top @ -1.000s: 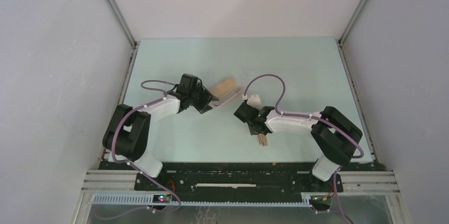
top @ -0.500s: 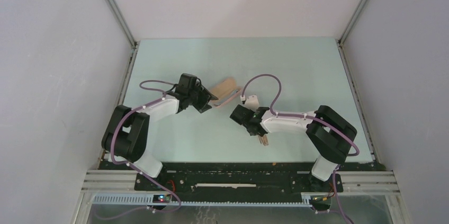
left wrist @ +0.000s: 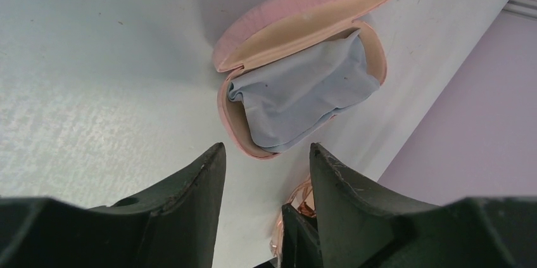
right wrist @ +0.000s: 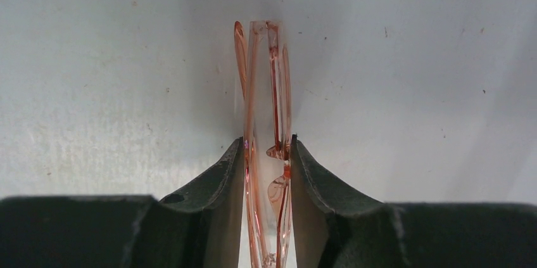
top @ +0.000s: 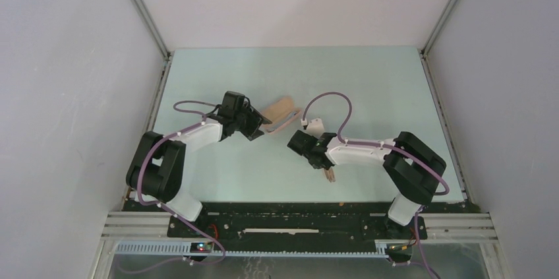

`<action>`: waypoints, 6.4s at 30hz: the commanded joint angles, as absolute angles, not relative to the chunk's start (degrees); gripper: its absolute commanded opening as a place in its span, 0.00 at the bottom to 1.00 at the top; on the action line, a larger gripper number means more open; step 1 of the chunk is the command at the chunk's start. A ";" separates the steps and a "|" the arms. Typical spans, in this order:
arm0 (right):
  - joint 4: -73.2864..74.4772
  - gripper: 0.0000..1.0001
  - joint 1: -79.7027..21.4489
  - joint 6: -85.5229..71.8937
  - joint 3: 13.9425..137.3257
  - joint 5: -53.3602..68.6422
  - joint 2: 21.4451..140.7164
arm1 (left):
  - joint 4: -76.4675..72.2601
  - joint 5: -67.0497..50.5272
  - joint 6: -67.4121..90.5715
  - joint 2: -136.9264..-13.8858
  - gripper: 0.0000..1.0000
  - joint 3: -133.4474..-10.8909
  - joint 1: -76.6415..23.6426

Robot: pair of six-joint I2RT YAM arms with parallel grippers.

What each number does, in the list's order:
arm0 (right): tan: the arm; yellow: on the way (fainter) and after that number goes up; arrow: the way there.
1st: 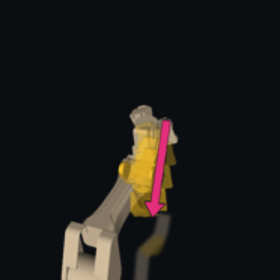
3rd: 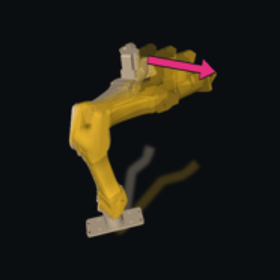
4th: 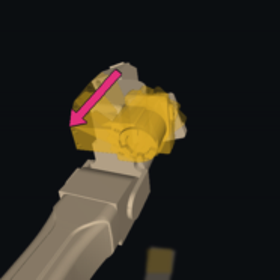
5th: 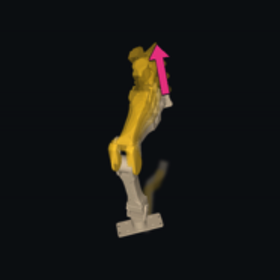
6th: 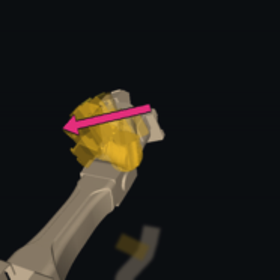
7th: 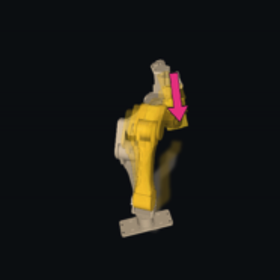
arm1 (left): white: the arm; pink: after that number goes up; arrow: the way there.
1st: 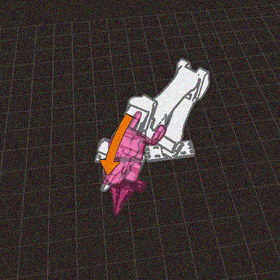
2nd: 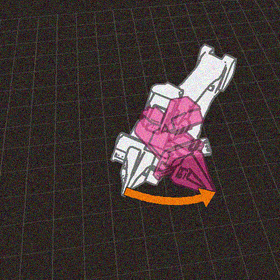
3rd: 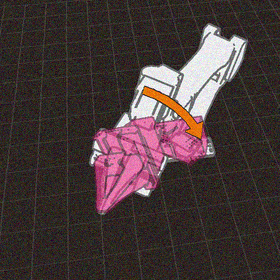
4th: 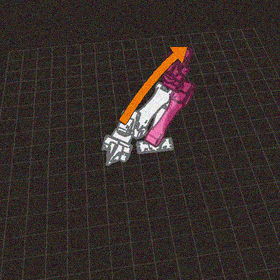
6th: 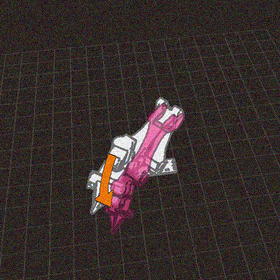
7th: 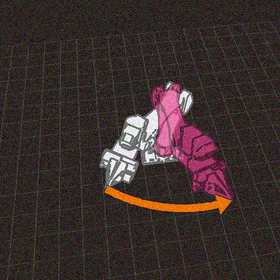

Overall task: Organize the sunglasses
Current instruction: Pick up the sunglasses from the center of the board, then adjust the sunglasses case at the center of the board, then place the sunglasses in the sunglasses case, then close the sunglasses case at the center of the board.

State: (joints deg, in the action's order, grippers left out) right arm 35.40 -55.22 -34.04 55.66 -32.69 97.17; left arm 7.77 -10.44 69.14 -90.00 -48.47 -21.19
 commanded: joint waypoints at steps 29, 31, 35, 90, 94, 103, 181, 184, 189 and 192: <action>37.72 0.22 -52.71 -33.95 55.11 -33.90 85.89 | 18.94 -9.05 60.17 -87.44 0.55 -52.94 -19.77; 37.49 0.22 -52.18 -33.77 55.06 -33.70 85.95 | 14.86 -11.36 65.65 -87.00 0.55 -49.42 -19.93; 37.22 0.22 -51.95 -33.40 55.11 -33.30 86.13 | 5.63 -13.94 74.31 -87.01 0.56 -43.91 -20.15; 20.89 0.24 -65.88 5.98 55.90 -20.80 77.46 | 28.17 -25.76 25.33 -102.57 0.00 -60.34 -26.28; 16.09 0.27 -66.07 10.12 55.96 -18.96 81.91 | 28.34 -25.75 25.38 -102.77 0.00 -60.53 -26.37; 8.33 0.27 -65.80 15.95 57.66 -22.71 92.32 | 29.09 -25.13 25.63 -103.64 0.00 -60.64 -26.37; 22.78 0.79 -27.74 -9.40 63.83 33.01 86.35 | 33.24 -26.84 23.81 -107.26 0.00 -70.50 -26.46; 22.82 0.75 -26.65 -8.47 63.87 37.47 90.09 | 35.00 -26.96 22.25 -109.51 0.00 -73.45 -26.46; 21.01 0.68 -25.87 -7.86 63.72 35.92 94.25 | 38.05 -26.72 19.33 -111.99 0.00 -77.07 -26.46; 19.50 0.67 -25.28 -7.93 63.69 35.55 94.69 | 39.41 -26.29 18.23 -113.18 0.00 -78.84 -26.46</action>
State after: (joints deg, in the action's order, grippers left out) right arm 21.71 -26.33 -7.49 62.43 33.06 95.15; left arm 37.30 -26.89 21.67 -112.09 -74.30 -26.30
